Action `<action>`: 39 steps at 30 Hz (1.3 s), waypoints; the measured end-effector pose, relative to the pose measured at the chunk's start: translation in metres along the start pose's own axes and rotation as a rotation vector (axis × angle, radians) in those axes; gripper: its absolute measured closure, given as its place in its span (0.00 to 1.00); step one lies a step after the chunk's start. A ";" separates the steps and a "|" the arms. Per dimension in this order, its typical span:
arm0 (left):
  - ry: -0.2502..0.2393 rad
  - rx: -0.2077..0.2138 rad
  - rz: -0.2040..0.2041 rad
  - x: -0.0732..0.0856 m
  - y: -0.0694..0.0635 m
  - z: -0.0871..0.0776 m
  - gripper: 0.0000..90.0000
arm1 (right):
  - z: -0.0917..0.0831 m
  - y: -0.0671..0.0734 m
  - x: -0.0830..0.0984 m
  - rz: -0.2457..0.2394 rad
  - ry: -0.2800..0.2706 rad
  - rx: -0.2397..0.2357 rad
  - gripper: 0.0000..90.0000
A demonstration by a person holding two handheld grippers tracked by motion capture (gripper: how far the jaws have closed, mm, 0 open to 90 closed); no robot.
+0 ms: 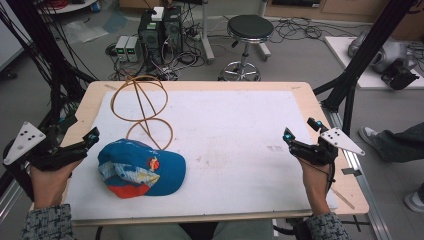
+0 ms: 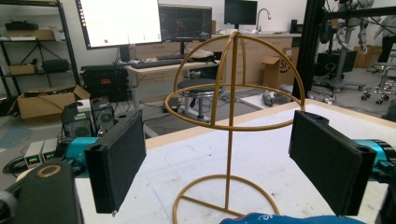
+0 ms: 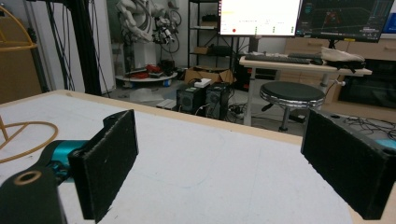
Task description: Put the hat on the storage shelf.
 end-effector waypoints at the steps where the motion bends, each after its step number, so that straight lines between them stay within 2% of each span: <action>1: 0.000 0.000 0.000 0.000 0.000 0.000 0.21 | 0.000 0.000 0.000 0.004 0.002 -0.001 0.11; 14: 0.004 0.029 0.006 0.002 -0.002 -0.002 0.23 | 0.000 0.004 -0.003 -0.009 -0.004 -0.009 0.11; 19: -0.001 0.098 0.008 0.006 -0.008 -0.002 0.26 | 0.001 0.008 -0.007 -0.022 -0.006 -0.018 0.11; 24: 0.029 0.199 0.073 0.018 -0.020 0.000 0.29 | 0.001 0.007 -0.006 -0.020 -0.003 -0.019 0.11; 28: 0.052 0.254 0.088 0.027 -0.024 0.000 0.31 | 0.001 0.006 -0.006 -0.016 -0.002 -0.018 0.11; 29: 0.052 0.254 0.088 0.027 -0.024 0.000 0.31 | 0.001 0.006 -0.006 -0.015 -0.002 -0.018 0.11; 30: 0.062 0.283 0.090 0.032 -0.025 0.000 0.32 | 0.001 0.006 -0.006 -0.013 -0.003 -0.021 0.11; 34: 0.104 0.299 0.106 0.047 -0.023 0.002 0.33 | 0.001 0.006 -0.006 -0.010 -0.003 -0.023 0.11; 39: 0.136 0.297 0.088 0.063 -0.019 0.006 0.34 | 0.001 0.006 -0.006 -0.012 -0.004 -0.024 0.11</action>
Point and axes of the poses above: each handheld gripper's, and its own axes: z roughly forward along the jaws, x roughly out of its underside, y roughly to its left, the point moved 8 cm from there along z, roughly forward along the jaws, and after that the axes turned 15 degrees about -x, right-handed, at the moved point
